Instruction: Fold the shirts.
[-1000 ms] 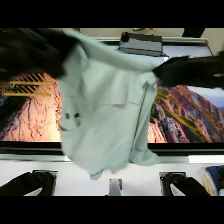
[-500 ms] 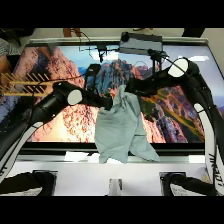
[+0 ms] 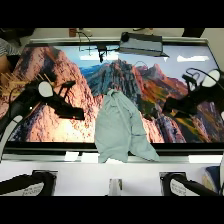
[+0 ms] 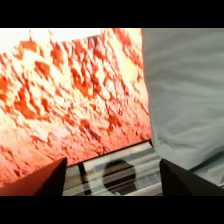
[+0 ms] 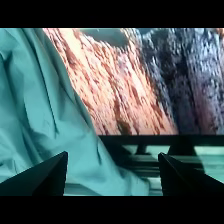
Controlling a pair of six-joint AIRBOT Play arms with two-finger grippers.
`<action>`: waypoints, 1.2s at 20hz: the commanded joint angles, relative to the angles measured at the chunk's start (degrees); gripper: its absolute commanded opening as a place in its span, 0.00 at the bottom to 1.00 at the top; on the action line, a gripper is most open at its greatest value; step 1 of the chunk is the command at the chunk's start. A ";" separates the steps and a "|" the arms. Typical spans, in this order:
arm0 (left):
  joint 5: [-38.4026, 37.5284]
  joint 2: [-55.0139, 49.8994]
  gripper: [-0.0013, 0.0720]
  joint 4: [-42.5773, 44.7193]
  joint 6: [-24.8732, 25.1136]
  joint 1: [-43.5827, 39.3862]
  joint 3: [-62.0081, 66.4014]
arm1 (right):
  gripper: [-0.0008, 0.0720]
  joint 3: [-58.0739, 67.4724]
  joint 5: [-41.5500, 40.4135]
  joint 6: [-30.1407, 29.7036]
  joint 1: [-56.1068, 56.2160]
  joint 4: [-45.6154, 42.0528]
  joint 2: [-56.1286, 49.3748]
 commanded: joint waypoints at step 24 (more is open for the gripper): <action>25.51 -1.99 0.07 -31.65 7.04 -7.08 -25.07 | 0.92 -35.98 -15.61 -3.32 11.91 6.08 3.87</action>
